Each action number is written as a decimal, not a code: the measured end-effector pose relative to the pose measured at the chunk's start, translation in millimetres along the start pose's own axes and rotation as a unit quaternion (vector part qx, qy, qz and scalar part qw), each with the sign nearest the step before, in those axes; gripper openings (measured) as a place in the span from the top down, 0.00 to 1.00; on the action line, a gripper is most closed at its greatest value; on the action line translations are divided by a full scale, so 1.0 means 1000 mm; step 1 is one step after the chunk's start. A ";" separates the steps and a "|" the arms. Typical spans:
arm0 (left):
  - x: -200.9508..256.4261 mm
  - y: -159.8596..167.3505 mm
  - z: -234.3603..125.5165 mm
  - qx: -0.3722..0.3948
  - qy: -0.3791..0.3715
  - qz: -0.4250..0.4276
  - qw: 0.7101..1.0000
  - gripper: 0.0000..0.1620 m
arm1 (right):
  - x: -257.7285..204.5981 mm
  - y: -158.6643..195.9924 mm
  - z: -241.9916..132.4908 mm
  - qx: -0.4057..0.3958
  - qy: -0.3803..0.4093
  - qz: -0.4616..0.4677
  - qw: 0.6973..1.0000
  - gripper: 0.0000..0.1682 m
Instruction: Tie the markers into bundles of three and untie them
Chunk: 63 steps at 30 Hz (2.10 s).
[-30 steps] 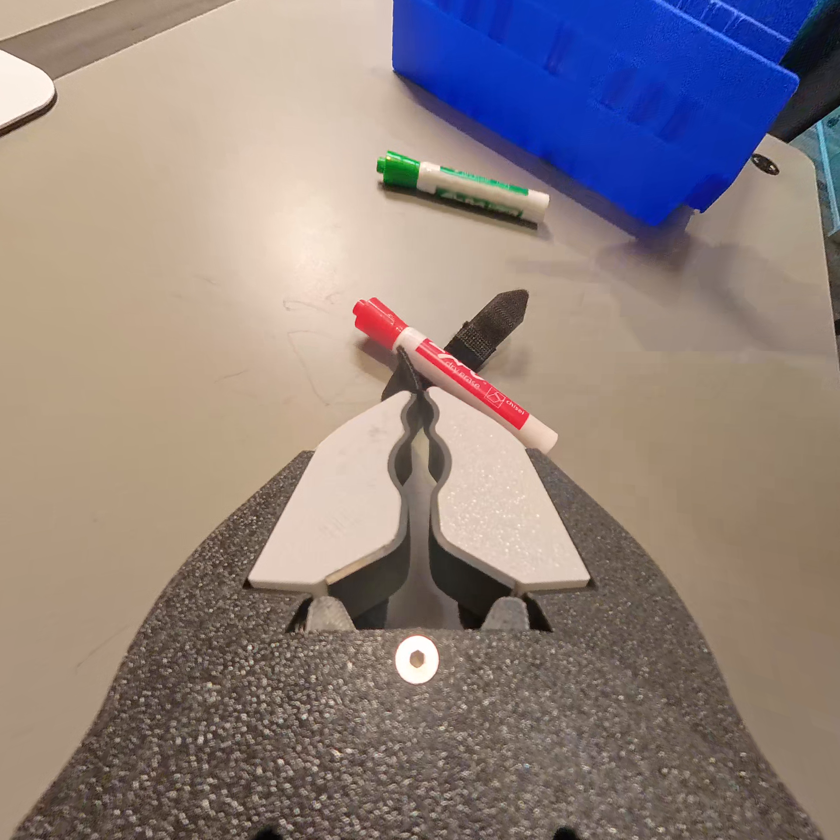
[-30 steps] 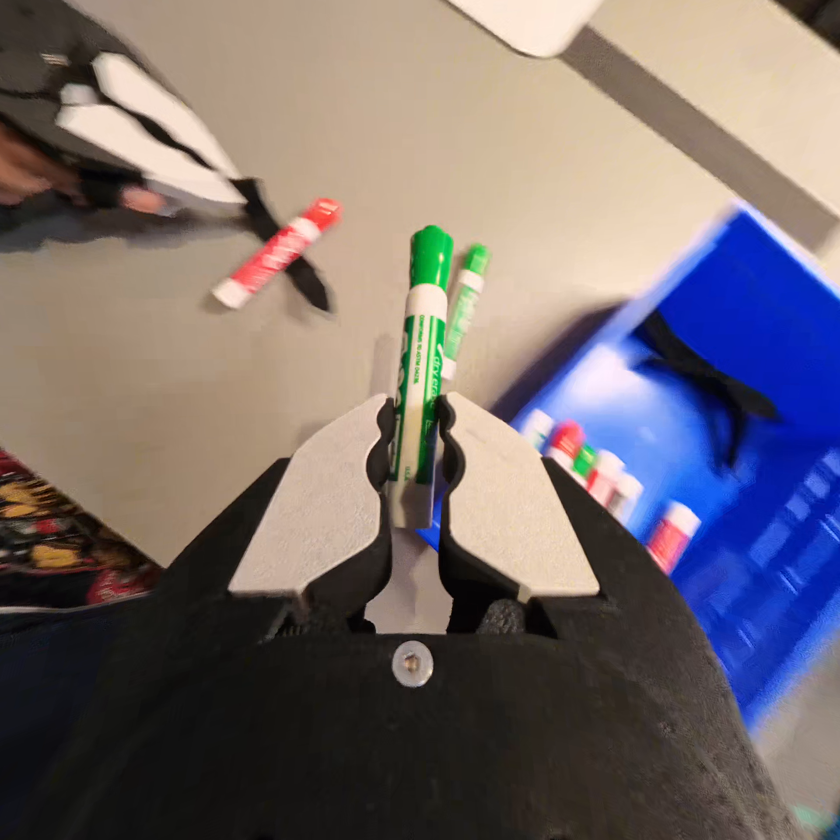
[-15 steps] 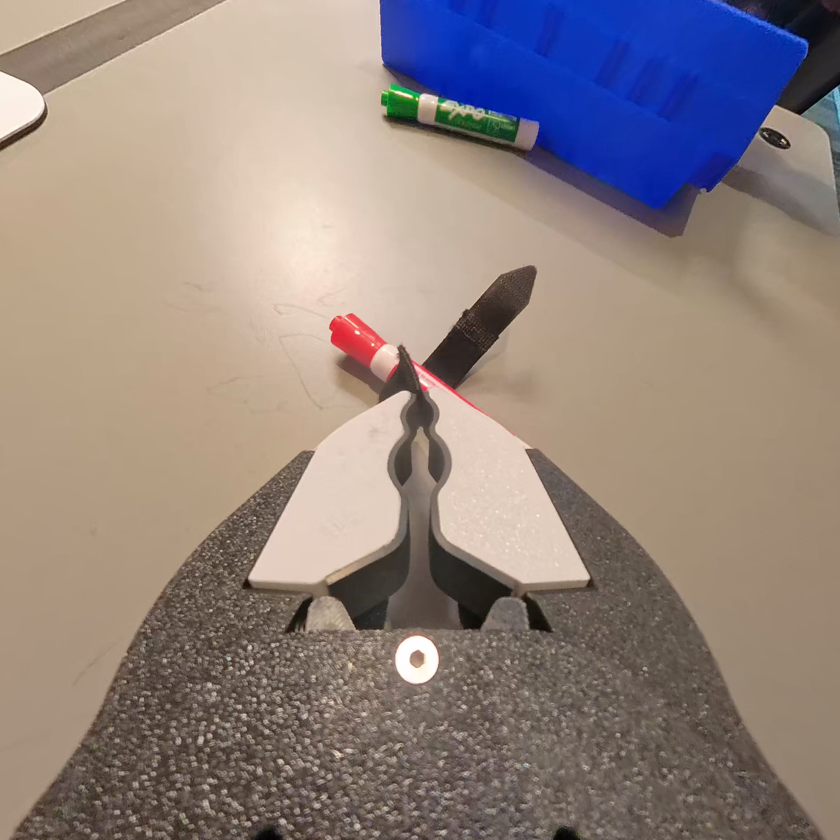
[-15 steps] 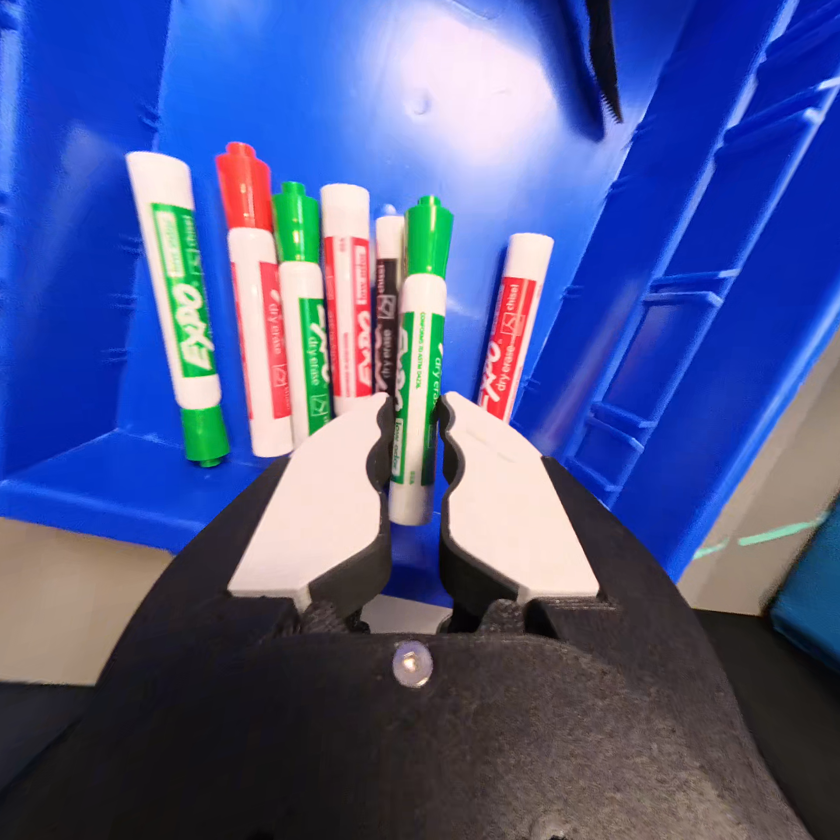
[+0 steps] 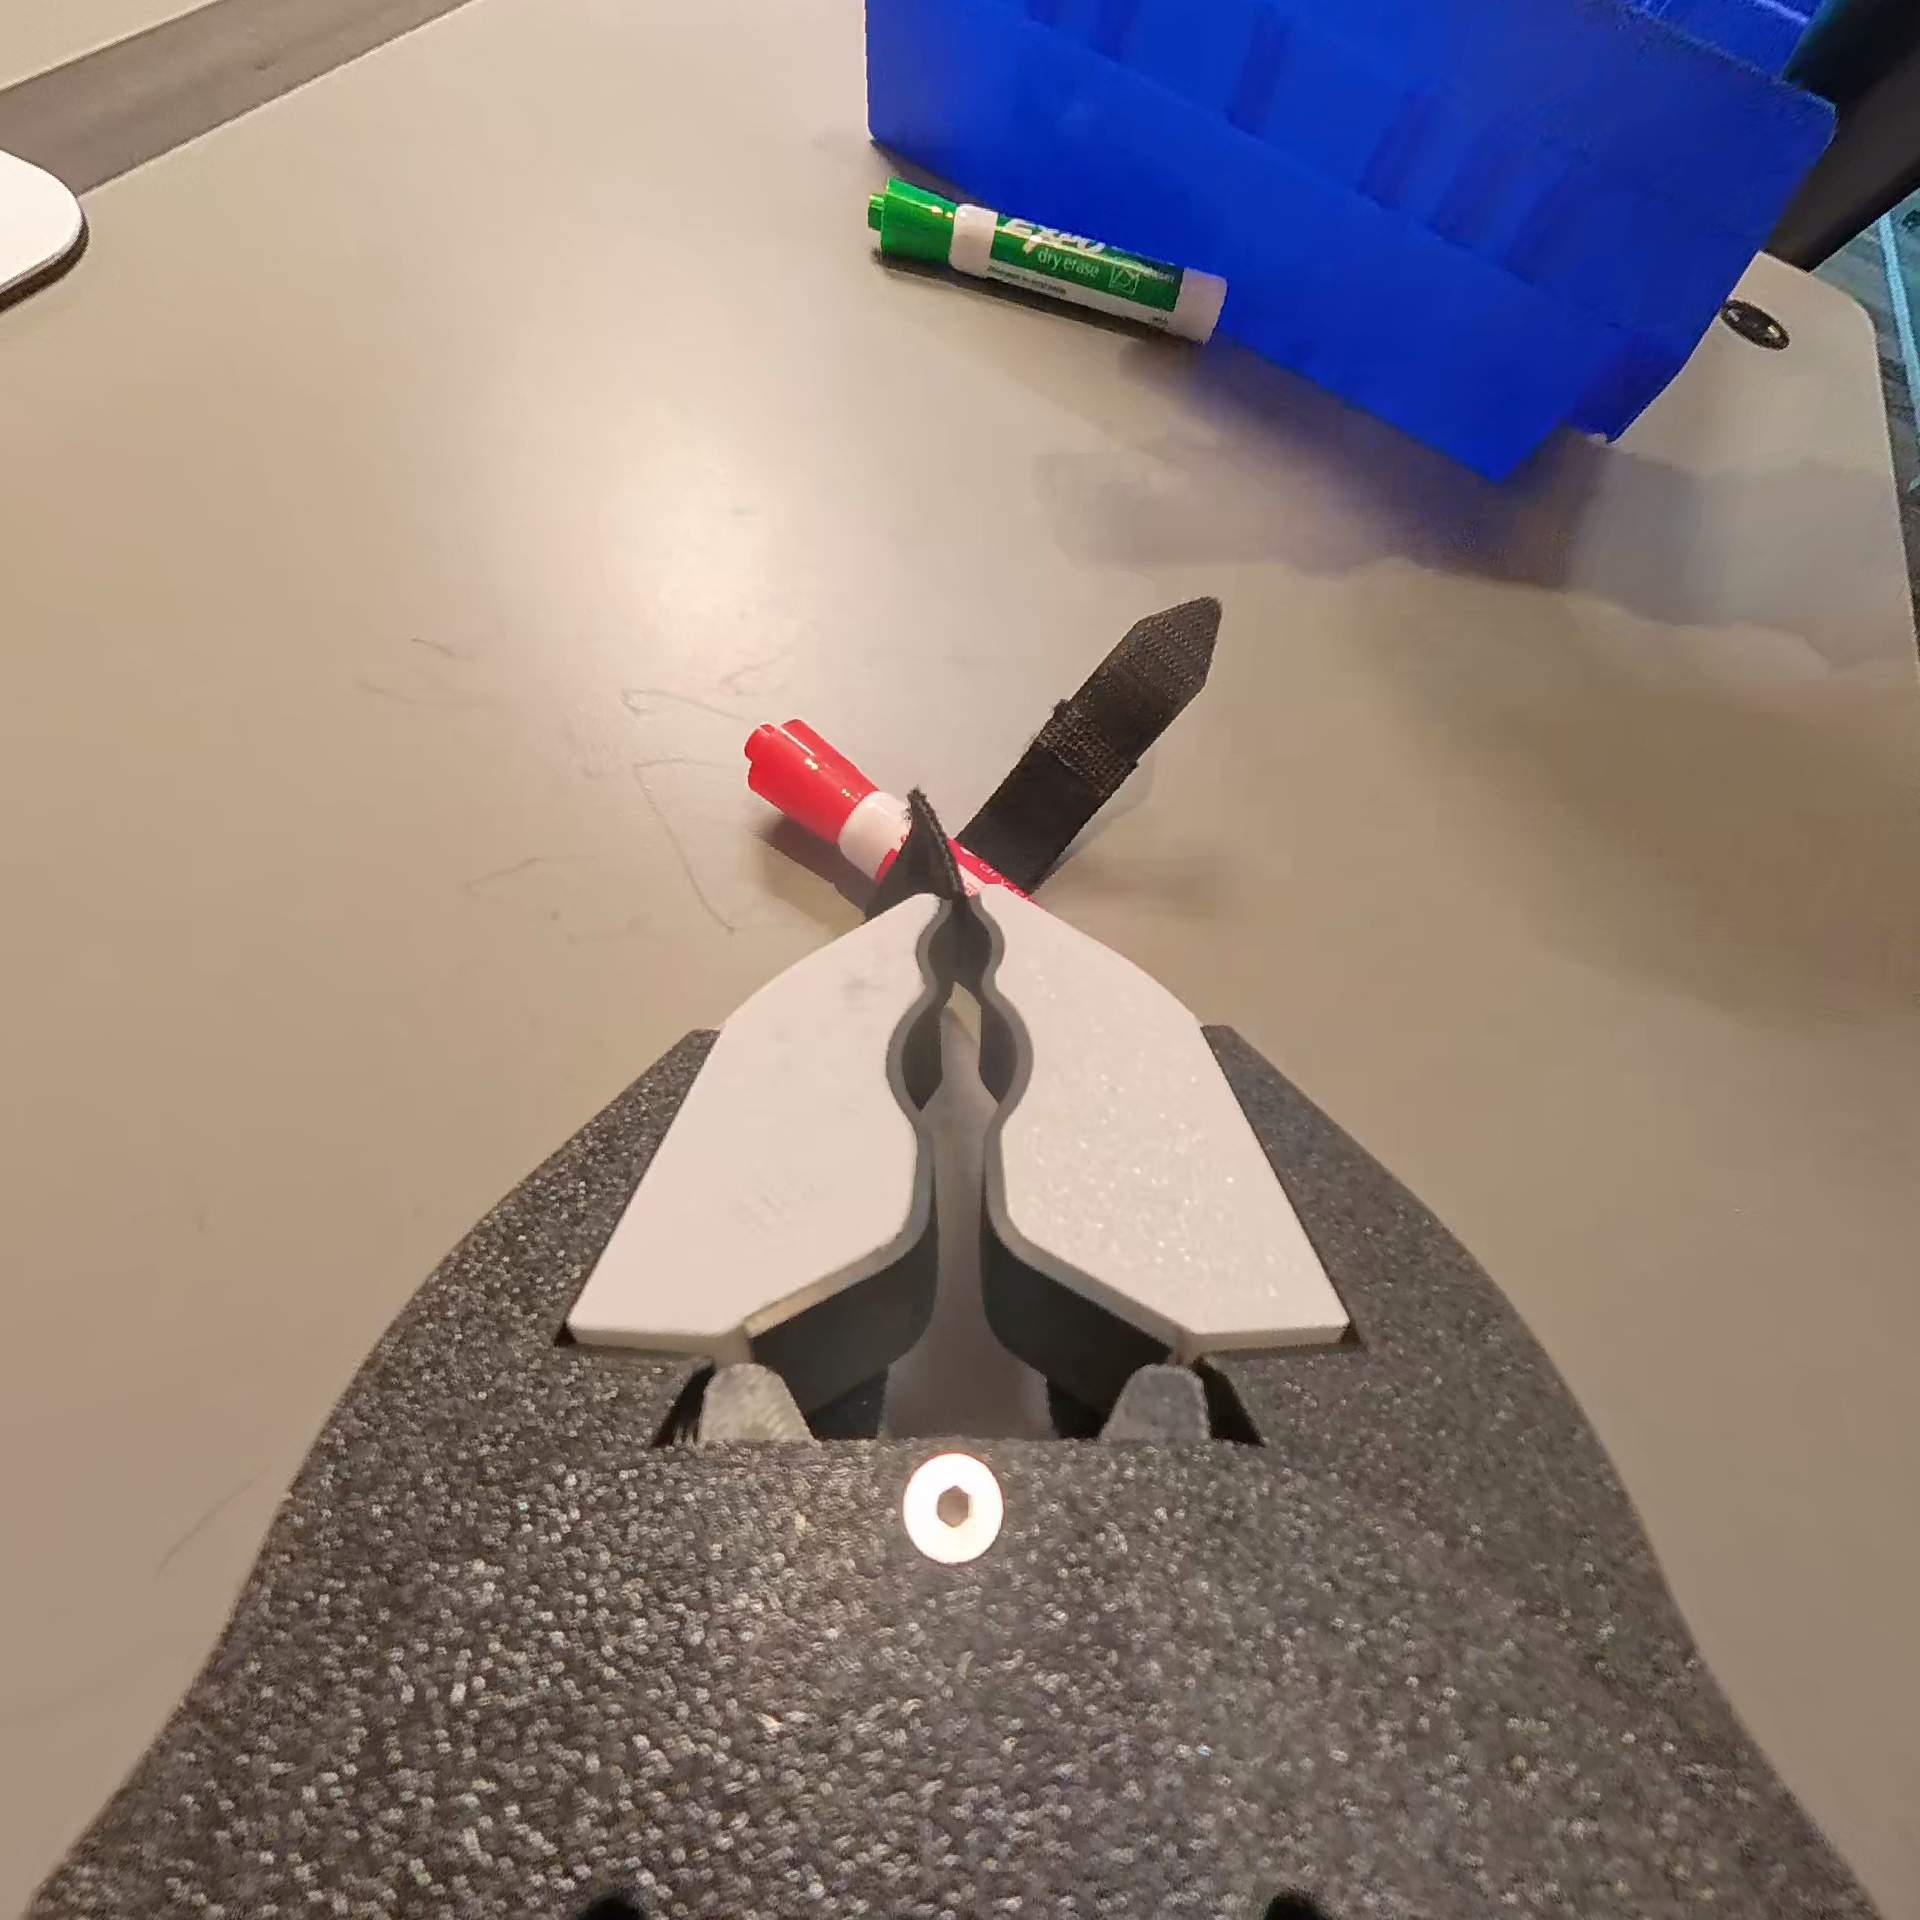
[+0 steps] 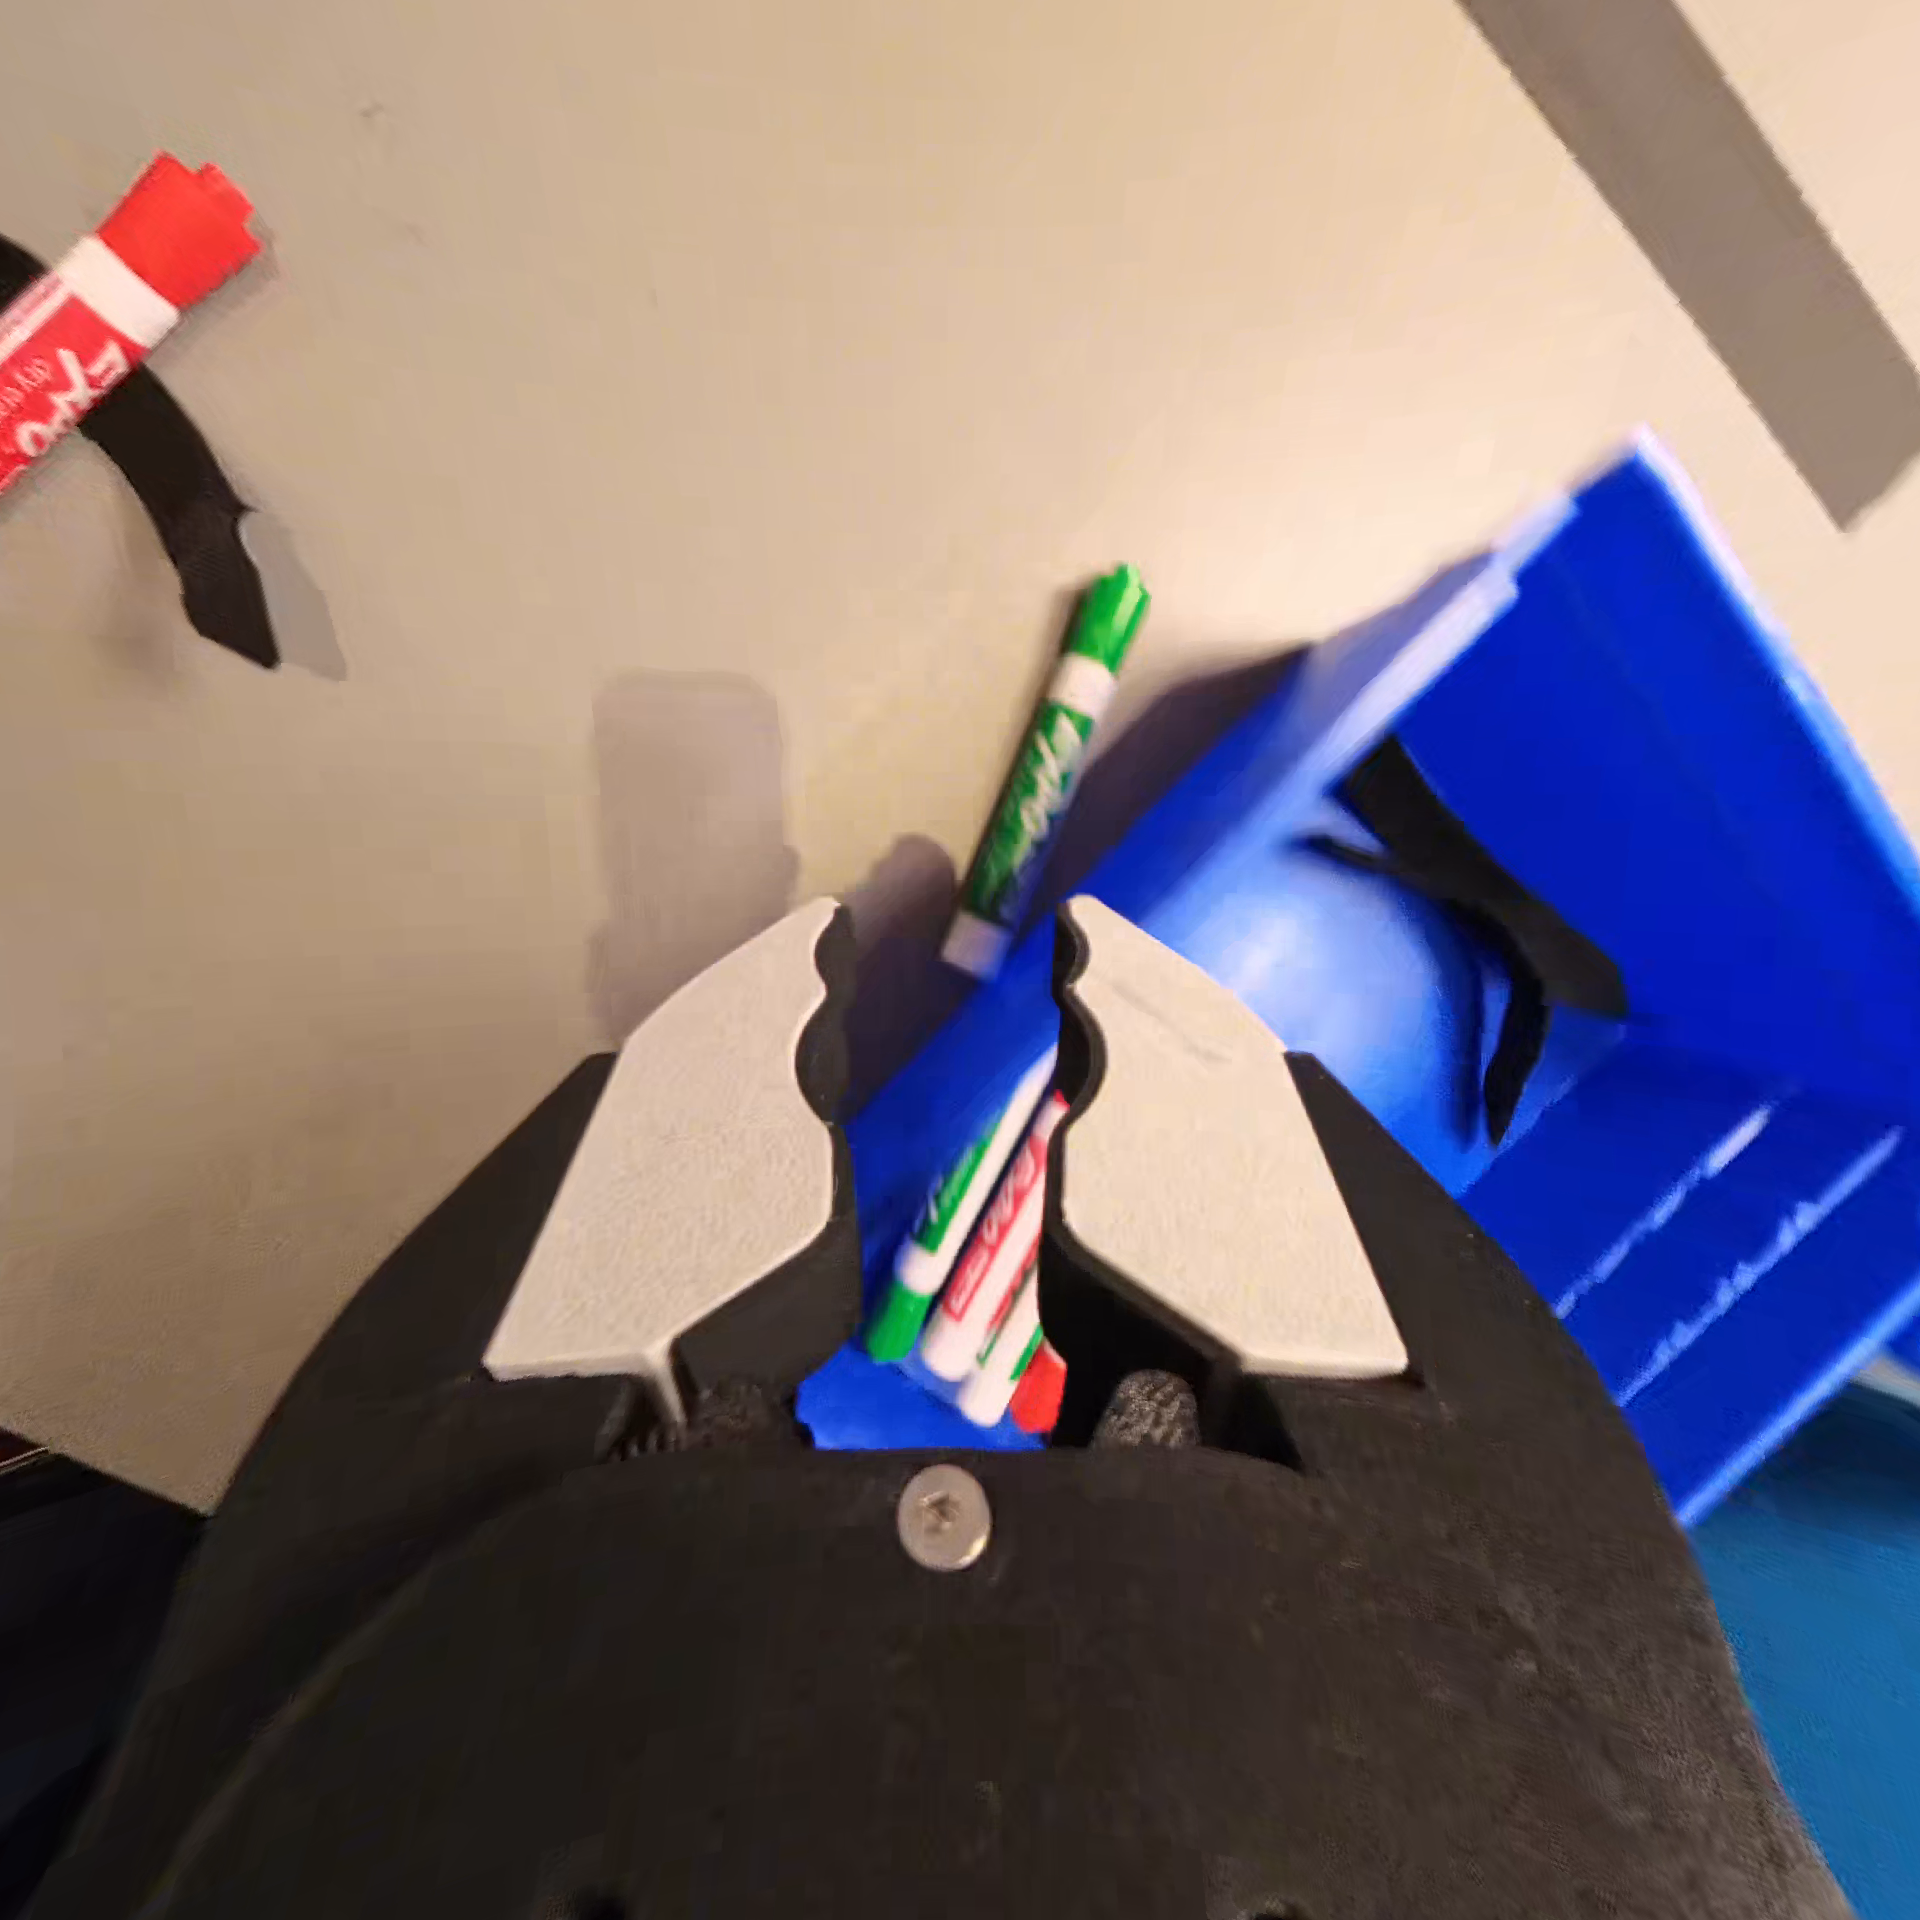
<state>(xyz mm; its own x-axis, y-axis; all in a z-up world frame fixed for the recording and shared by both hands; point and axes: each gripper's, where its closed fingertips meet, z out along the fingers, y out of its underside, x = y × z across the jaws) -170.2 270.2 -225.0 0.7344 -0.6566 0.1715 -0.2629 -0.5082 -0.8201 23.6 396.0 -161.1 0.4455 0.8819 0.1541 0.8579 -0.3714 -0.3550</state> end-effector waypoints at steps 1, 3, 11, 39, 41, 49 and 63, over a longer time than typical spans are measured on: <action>0.000 0.000 0.000 0.001 0.000 0.000 1.000 0.99 | -0.003 -0.010 0.013 -0.024 0.004 -0.022 0.999 0.78; 0.000 0.000 0.000 0.000 -0.001 0.002 1.000 0.99 | 0.002 -0.018 0.040 -0.100 0.028 -0.056 0.993 0.74; 0.008 -0.002 0.002 0.001 0.005 0.019 1.000 0.99 | 0.030 -0.051 0.076 -0.245 0.092 -0.110 0.959 0.73; 0.015 -0.004 0.002 0.010 0.019 0.040 0.999 0.99 | -0.027 -0.069 0.007 -0.045 -0.149 -0.020 0.988 0.88; 0.014 -0.004 0.001 0.012 0.018 0.038 0.999 0.99 | -0.020 -0.069 -0.037 0.022 -0.151 -0.005 0.988 0.89; 0.010 -0.007 0.000 0.021 0.008 0.038 0.999 0.99 | 0.065 0.024 -0.128 0.023 -0.023 0.057 0.998 0.89; 0.010 -0.008 -0.001 0.025 0.007 0.045 0.999 0.99 | 0.082 0.136 0.027 -0.256 -0.078 0.080 0.960 0.89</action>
<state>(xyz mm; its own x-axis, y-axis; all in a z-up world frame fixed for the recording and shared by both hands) -161.5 266.7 -216.5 0.7011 -0.7055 0.1036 -0.2951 -0.4192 -0.8586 169.8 426.3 -221.9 0.5729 0.8194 -0.0194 0.8126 -0.5647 0.1443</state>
